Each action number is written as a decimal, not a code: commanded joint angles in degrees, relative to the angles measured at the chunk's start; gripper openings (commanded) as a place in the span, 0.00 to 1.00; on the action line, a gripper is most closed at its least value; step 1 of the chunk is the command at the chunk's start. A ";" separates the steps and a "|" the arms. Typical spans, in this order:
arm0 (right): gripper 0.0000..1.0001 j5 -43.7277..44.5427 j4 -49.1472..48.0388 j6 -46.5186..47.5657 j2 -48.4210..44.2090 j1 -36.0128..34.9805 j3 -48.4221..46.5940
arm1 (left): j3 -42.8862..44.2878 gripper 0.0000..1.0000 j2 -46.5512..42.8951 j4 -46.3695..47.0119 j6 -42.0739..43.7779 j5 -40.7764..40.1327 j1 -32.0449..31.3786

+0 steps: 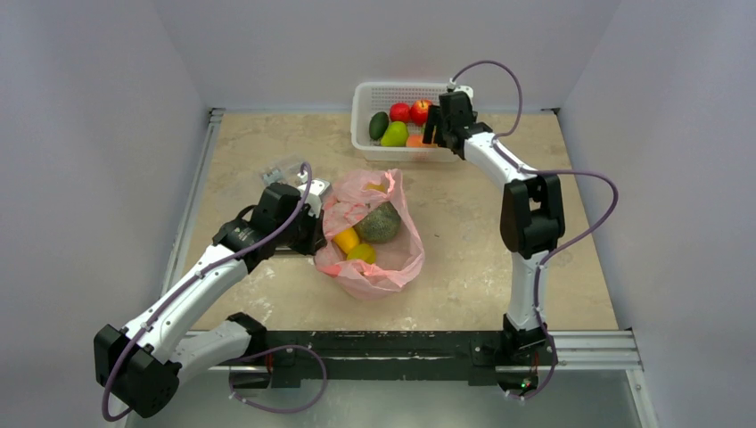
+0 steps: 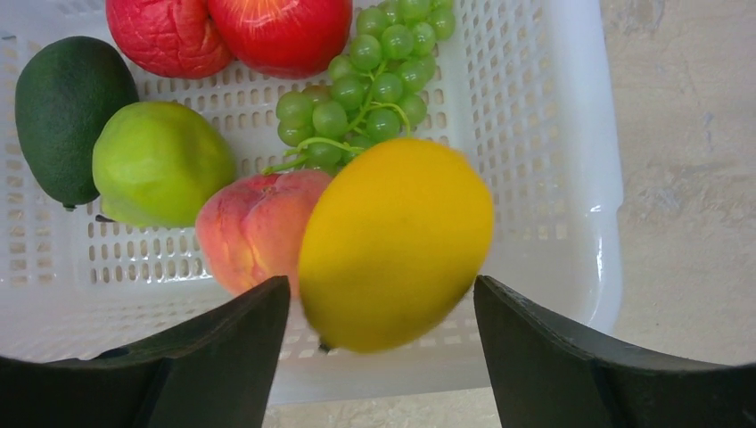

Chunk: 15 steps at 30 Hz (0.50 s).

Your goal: Take the fake fruits out of the plastic bag

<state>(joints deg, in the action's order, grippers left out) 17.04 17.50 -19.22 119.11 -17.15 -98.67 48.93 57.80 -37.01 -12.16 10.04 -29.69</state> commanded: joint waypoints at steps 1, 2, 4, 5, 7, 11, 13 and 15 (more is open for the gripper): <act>0.79 0.76 0.54 1.70 0.43 0.32 -4.15 | 0.19 0.00 0.04 1.09 1.09 0.42 -0.09; 0.82 0.70 0.88 1.81 0.58 0.28 -4.57 | 0.20 0.00 0.03 1.07 1.09 0.42 -0.04; 0.86 0.41 1.41 1.90 0.77 0.32 -5.28 | 0.24 0.00 0.11 1.10 1.09 0.42 -0.04; 0.87 0.23 1.64 1.85 0.66 0.30 -5.45 | 0.23 0.00 0.12 1.09 1.09 0.50 -0.02; 0.88 -0.39 1.94 1.55 0.26 0.28 -5.37 | 0.22 0.00 0.12 1.10 1.09 0.43 -0.08; 0.88 -2.46 1.44 0.10 -2.61 0.28 -2.62 | 0.20 0.00 0.14 1.07 1.09 0.50 -0.10; 0.88 -2.92 0.52 -0.44 -4.77 0.28 -0.09 | 0.21 0.00 0.22 1.08 1.09 0.50 -0.06; 0.88 -3.89 -0.09 -1.33 -7.11 0.27 2.45 | 0.21 0.00 0.20 1.07 1.02 0.59 -0.05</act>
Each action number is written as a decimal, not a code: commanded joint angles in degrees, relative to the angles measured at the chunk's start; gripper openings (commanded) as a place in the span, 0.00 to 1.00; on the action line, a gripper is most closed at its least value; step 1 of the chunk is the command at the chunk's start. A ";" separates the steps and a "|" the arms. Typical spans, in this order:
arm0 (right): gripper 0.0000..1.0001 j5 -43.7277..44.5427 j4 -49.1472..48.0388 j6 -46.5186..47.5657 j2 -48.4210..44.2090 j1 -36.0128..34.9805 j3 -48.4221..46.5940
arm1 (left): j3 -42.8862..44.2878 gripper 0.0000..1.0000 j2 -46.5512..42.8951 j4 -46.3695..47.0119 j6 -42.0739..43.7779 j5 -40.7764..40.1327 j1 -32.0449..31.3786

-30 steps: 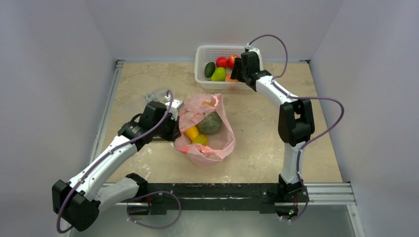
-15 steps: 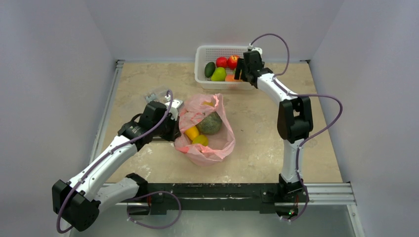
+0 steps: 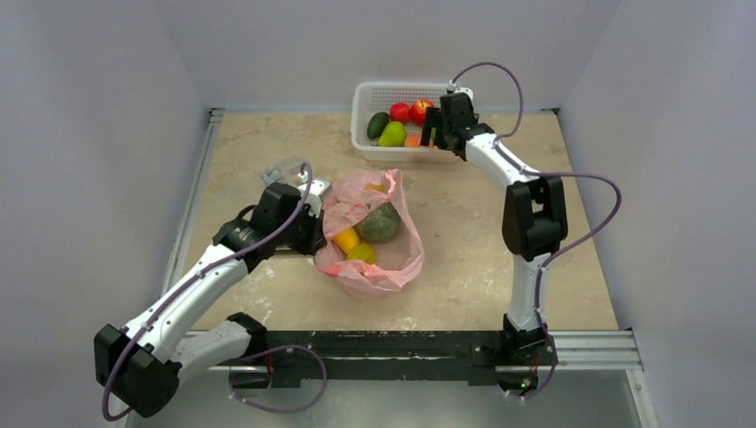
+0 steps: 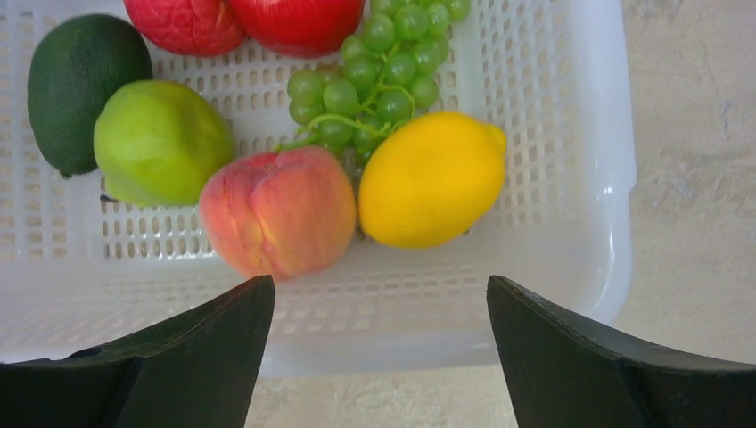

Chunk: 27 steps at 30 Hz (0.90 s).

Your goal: Take the fake fruits out of the plastic bag

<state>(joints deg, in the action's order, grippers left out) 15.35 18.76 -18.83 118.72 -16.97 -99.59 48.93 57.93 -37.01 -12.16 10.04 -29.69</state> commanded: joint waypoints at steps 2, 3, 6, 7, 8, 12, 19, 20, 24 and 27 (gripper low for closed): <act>0.88 -4.50 -2.51 -2.68 -9.43 0.15 6.60 | 0.23 0.00 0.12 1.07 0.96 0.74 -0.10; 0.88 -5.45 -3.25 -3.26 -10.90 0.12 8.62 | 0.21 0.00 0.13 1.07 1.00 0.81 -0.10; 0.88 -9.07 -5.48 -5.16 -15.89 0.01 15.27 | 0.22 0.00 0.10 1.09 0.93 0.85 -0.02; 0.88 -10.95 -6.14 -6.00 -17.48 -0.03 17.38 | 0.21 0.00 0.08 1.07 0.92 0.86 -0.08; 0.88 -12.55 -7.09 -6.84 -19.06 -0.14 19.65 | 0.23 0.00 0.03 1.01 0.91 0.86 -0.10; 0.88 -17.04 -10.44 -8.39 -26.64 -1.35 28.54 | 0.29 0.00 -0.08 0.82 0.91 0.86 -0.04; 0.84 -22.66 -7.38 -4.32 -43.73 -6.75 43.00 | 0.28 0.00 -0.42 0.98 0.77 1.07 -0.08; 0.82 -22.43 -6.35 -3.68 -46.94 -7.70 44.62 | 0.27 0.00 -0.28 1.00 0.80 1.16 -0.04; 0.66 -27.53 -3.43 -1.44 -58.34 -12.84 49.13 | 0.44 0.00 -0.02 0.99 0.80 1.36 -0.08; 0.64 -29.13 -5.36 -2.86 -66.08 -19.85 51.16 | 0.46 0.00 0.28 1.09 0.91 1.26 -0.09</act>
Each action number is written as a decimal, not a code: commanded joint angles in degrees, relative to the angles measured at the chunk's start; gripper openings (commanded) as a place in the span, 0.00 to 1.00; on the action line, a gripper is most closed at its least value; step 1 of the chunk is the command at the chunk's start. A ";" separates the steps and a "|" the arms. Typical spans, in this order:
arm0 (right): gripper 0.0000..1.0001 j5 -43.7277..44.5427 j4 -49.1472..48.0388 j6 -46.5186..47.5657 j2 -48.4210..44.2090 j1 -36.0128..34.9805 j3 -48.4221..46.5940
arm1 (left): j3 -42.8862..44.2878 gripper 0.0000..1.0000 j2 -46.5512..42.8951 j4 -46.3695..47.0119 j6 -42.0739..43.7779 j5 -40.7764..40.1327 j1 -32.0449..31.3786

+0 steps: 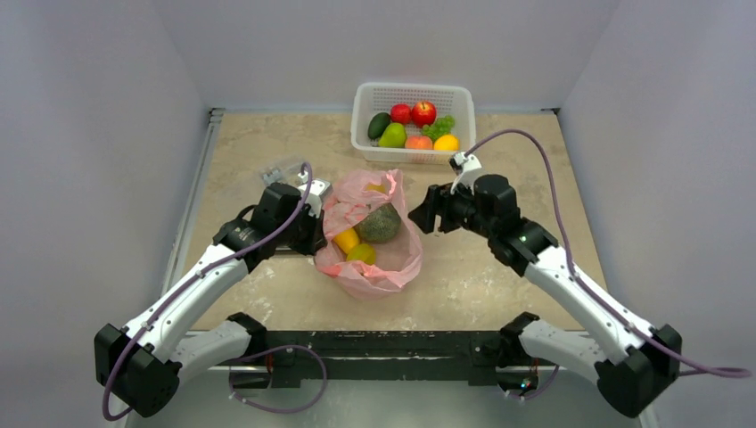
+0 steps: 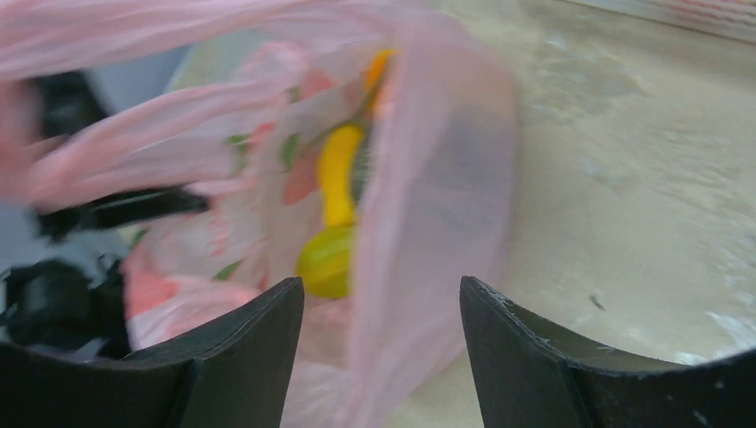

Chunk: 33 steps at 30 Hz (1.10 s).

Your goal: Take the fake fruits out of the plastic bag

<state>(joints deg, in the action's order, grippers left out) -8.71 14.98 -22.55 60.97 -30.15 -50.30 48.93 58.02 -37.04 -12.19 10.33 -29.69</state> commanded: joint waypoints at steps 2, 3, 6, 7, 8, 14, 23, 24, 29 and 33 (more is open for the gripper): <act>0.64 -4.82 -6.10 -0.32 -12.12 -11.54 3.78 | 0.51 0.00 0.54 1.13 0.94 0.84 -0.06; 0.63 -4.82 -8.76 -0.96 -13.10 -13.49 5.28 | 0.47 0.00 0.73 1.14 0.98 0.87 -0.09; 0.54 -6.45 -15.30 -2.64 -10.46 -17.36 8.28 | 0.41 0.00 0.86 1.34 1.11 0.99 -0.08; 0.51 -6.35 -17.31 -3.02 -8.44 -19.10 8.88 | 0.35 0.00 0.89 1.44 1.11 1.01 -0.05; 0.50 -5.54 -19.85 -3.08 -5.88 -21.10 9.78 | 0.34 0.00 0.88 1.53 1.15 1.08 -0.04; 0.41 5.19 -29.48 -1.20 8.75 -37.71 13.40 | 0.21 0.00 1.36 1.45 1.28 0.19 -0.07; 0.27 19.92 -30.29 -1.84 24.32 -47.55 13.28 | 0.29 0.00 2.66 0.90 1.46 -0.55 -0.02; 0.28 19.89 -29.97 -2.46 22.84 -47.53 13.64 | 0.29 0.00 2.83 0.88 1.46 -0.65 -0.05; 0.44 27.13 -25.99 -2.67 14.34 -47.49 13.62 | 0.29 0.00 3.41 0.96 1.54 -0.74 -0.18; 0.52 30.16 -28.05 -0.52 12.76 -45.77 13.83 | 0.49 0.00 3.65 0.85 1.63 -0.96 -0.22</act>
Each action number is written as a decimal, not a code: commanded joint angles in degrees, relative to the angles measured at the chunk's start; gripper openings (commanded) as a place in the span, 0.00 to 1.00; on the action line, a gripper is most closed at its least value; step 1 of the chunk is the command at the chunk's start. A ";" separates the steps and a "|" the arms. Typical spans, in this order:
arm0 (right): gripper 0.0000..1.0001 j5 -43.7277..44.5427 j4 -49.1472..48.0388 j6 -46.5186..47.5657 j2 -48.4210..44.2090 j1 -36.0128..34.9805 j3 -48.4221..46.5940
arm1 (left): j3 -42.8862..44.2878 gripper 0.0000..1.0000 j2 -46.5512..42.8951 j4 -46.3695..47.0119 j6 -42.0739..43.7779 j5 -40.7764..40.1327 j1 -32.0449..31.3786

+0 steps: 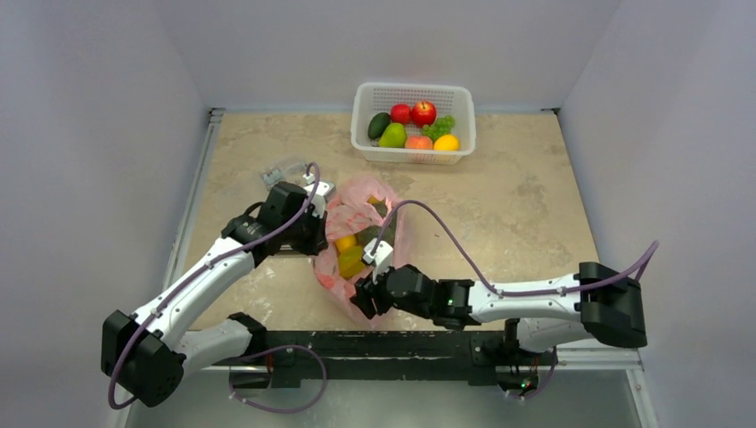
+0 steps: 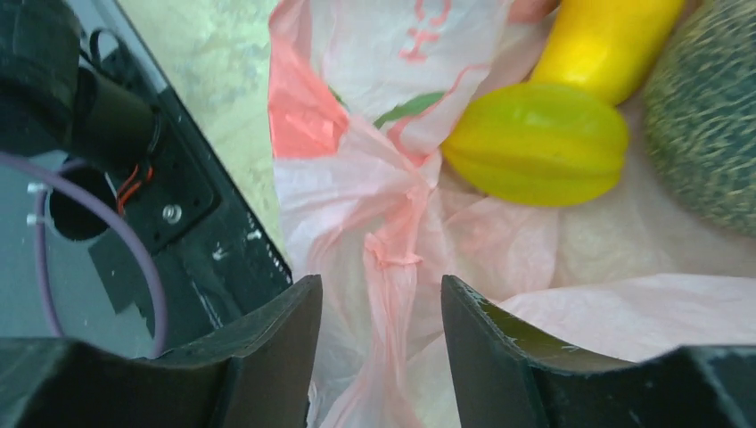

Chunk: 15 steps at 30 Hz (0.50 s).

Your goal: Take the fake fruits out of the plastic bag

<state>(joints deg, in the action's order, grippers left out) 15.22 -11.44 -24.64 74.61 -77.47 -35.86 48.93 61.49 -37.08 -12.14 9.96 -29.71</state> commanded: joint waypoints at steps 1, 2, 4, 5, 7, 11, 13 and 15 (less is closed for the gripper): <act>0.52 6.34 -1.42 2.19 -0.35 2.28 -1.44 | 0.47 0.00 0.15 0.93 1.59 -0.70 -0.17; 0.52 7.41 -1.12 2.64 0.28 2.64 -2.50 | 0.48 0.00 0.18 0.90 1.59 -0.76 -0.23; 0.52 7.72 -2.27 4.07 1.64 3.44 -3.91 | 0.47 0.00 0.08 0.73 1.59 -1.10 -0.30; 0.52 7.65 -3.63 5.08 2.59 3.84 -4.30 | 0.47 0.00 0.04 0.78 1.59 -1.21 -0.34; 0.50 8.22 -4.67 4.86 4.88 5.44 -5.97 | 0.47 0.00 0.03 0.72 1.59 -1.29 -0.51; 0.43 7.22 -0.19 -9.77 7.57 9.99 -8.57 | 0.43 0.00 0.04 0.72 1.59 -1.30 -0.67; 0.50 3.41 -4.18 -15.74 7.52 10.04 -5.85 | 0.45 0.00 0.05 0.78 1.59 -1.19 -0.87; 0.57 1.04 -7.71 -20.52 7.73 10.05 -3.32 | 0.58 0.00 0.06 0.90 1.59 -0.93 -1.02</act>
<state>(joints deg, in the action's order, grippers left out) 19.97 -12.97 -31.57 82.81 -67.46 -41.63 48.93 61.71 -37.10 -11.33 9.13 -30.09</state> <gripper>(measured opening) 0.504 0.005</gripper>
